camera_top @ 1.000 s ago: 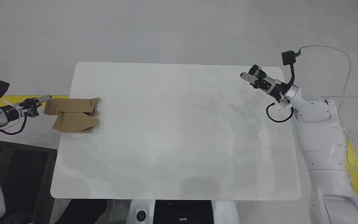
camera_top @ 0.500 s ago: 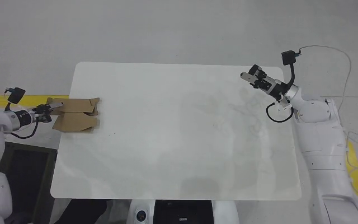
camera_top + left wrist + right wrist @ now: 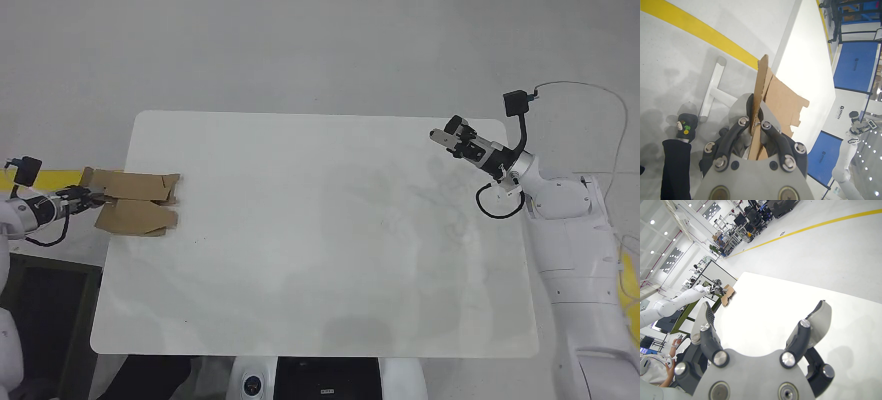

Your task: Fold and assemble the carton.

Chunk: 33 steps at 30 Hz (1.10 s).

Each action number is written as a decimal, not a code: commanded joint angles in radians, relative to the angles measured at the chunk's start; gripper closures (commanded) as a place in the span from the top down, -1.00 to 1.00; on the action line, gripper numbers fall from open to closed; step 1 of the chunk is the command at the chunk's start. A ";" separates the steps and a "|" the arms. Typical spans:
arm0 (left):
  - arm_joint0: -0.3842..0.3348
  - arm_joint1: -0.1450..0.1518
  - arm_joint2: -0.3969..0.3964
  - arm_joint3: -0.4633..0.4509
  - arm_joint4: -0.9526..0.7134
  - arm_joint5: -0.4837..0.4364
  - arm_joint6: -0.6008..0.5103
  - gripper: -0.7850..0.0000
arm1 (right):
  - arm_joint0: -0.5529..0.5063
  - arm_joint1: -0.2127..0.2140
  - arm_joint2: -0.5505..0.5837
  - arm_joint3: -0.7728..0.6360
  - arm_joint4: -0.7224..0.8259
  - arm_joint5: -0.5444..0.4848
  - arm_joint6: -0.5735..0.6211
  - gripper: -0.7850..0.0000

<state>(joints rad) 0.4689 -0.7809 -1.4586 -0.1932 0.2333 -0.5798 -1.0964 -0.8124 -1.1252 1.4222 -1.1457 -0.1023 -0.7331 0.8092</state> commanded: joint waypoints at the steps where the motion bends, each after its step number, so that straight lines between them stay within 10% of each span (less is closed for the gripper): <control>1: -0.004 0.004 -0.010 -0.005 -0.026 -0.016 -0.012 -1.00 | 0.000 0.000 0.000 0.000 0.000 0.000 0.000 1.00; 13: -0.020 0.026 -0.073 -0.098 -0.237 -0.071 -0.073 -1.00 | 0.000 0.000 0.000 0.000 0.000 0.000 0.000 1.00; 33: 0.006 -0.021 0.064 -0.379 -0.498 -0.030 -0.114 -1.00 | 0.000 0.000 0.000 0.000 0.000 0.000 0.000 1.00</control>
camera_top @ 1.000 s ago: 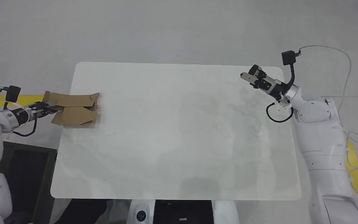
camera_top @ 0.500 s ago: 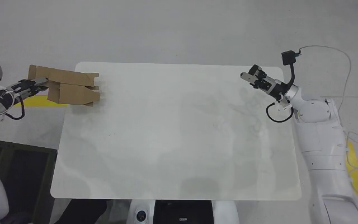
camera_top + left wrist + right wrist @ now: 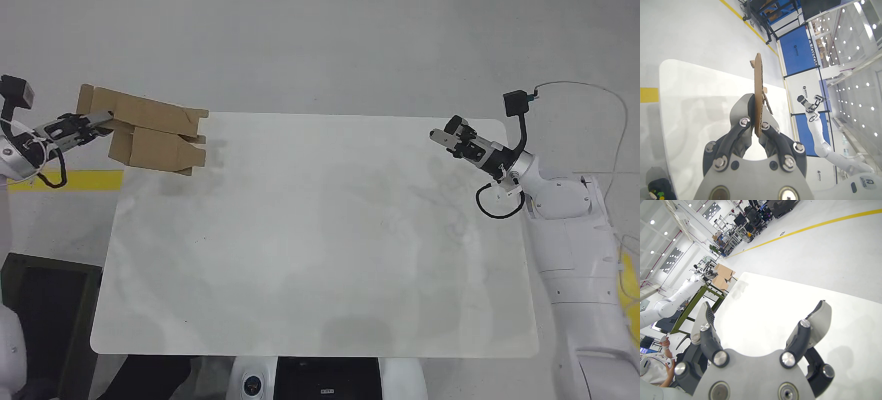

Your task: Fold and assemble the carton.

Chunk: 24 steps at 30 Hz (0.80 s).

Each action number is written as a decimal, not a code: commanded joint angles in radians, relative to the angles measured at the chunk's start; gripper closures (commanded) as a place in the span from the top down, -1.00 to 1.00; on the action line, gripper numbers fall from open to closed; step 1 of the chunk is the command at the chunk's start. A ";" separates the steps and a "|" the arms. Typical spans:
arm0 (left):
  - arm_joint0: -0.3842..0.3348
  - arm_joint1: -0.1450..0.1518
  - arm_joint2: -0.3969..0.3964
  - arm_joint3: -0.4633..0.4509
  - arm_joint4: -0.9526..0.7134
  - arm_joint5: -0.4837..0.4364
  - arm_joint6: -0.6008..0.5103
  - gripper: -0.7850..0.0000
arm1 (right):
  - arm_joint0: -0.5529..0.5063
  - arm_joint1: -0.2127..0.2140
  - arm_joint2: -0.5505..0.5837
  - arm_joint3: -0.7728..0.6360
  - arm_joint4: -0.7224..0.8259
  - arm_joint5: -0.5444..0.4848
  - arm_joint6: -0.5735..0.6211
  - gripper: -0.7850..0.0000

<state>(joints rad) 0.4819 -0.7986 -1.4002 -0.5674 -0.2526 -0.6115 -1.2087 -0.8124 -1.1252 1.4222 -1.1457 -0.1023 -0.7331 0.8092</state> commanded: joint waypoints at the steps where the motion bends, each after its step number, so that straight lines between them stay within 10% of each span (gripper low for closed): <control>1: -0.012 -0.006 0.010 -0.006 -0.016 0.002 -0.002 -1.00 | 0.000 0.000 0.000 0.000 0.000 0.000 0.000 1.00; 24: -0.183 -0.122 0.240 -0.128 -0.108 0.027 0.058 -1.00 | 0.000 0.000 0.000 0.000 0.000 0.000 0.000 1.00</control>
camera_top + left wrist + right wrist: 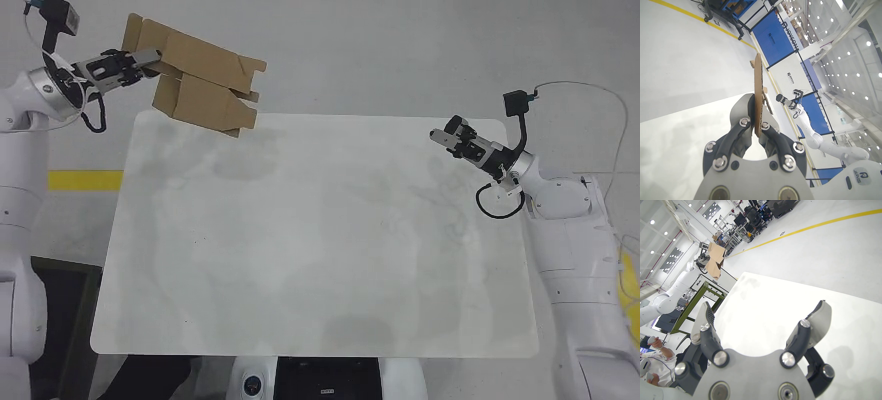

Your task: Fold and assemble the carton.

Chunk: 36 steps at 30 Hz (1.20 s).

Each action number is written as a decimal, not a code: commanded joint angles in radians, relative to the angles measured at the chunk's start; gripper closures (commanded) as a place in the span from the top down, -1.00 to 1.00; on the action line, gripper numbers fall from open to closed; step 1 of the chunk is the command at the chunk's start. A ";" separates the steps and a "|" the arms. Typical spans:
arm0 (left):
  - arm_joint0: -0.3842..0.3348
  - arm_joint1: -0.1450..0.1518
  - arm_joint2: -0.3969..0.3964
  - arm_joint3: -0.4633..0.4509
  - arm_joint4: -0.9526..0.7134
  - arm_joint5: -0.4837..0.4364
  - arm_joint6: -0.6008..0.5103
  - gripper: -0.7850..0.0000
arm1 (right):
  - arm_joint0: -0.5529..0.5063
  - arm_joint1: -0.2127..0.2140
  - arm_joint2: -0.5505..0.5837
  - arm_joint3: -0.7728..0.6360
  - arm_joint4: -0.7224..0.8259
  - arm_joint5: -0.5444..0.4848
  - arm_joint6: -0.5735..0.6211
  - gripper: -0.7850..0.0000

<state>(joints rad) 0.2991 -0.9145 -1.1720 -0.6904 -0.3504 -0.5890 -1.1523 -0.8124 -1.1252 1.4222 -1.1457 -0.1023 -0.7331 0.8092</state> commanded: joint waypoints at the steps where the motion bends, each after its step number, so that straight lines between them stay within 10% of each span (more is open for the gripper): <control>1: 0.000 -0.012 0.023 -0.010 -0.019 0.011 0.003 -1.00 | 0.000 0.000 0.000 0.000 0.000 0.000 0.000 1.00; 36: 0.160 -0.067 0.162 -0.239 -0.060 0.002 -0.081 -1.00 | 0.000 0.000 0.000 0.000 0.000 0.000 0.000 1.00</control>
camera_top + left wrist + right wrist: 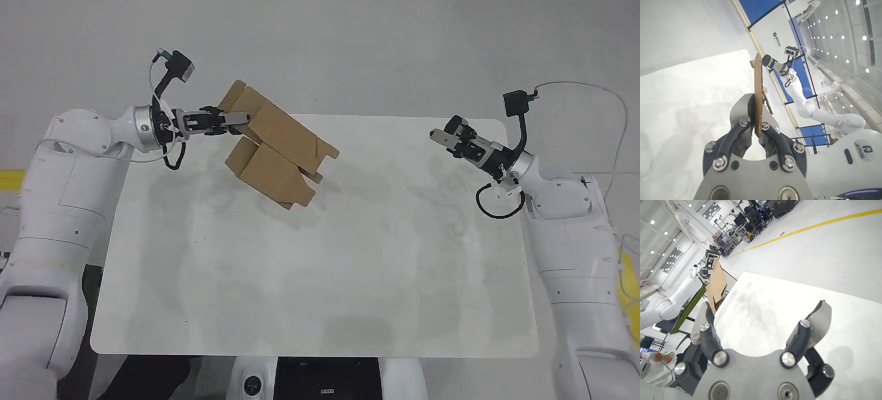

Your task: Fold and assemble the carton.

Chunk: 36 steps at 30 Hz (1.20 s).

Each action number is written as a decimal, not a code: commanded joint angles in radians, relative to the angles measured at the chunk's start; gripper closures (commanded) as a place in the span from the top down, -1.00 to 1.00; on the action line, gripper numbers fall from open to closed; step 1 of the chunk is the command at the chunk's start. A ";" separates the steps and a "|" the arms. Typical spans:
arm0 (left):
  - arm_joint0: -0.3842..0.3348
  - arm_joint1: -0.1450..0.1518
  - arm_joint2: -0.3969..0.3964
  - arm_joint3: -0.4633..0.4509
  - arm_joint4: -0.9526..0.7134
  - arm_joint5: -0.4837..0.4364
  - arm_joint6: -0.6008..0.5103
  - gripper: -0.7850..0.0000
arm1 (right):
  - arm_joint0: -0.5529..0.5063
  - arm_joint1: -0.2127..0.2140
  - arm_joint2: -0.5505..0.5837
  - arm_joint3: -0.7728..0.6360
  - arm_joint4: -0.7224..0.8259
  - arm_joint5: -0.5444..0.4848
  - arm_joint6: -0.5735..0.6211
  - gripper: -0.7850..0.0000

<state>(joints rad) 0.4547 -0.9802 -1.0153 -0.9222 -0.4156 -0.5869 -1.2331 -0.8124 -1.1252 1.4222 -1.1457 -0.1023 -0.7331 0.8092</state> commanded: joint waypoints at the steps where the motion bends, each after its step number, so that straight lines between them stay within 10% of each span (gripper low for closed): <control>1: 0.007 -0.002 0.008 -0.011 0.010 -0.001 0.001 -1.00 | 0.000 0.000 0.000 0.000 0.000 0.000 0.000 1.00; 20: 0.020 -0.034 0.091 -0.038 -0.017 0.042 -0.042 -1.00 | -0.031 0.002 -0.024 -0.050 0.085 0.001 0.026 1.00; 36: 0.058 -0.014 0.108 -0.151 -0.020 0.054 -0.054 -1.00 | 0.172 -0.063 -0.339 0.157 0.353 -0.028 0.250 1.00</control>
<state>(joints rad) 0.5099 -0.9960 -0.9081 -1.0650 -0.4337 -0.5342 -1.2861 -0.6540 -1.1838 1.1056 -0.9983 0.2394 -0.7644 1.0577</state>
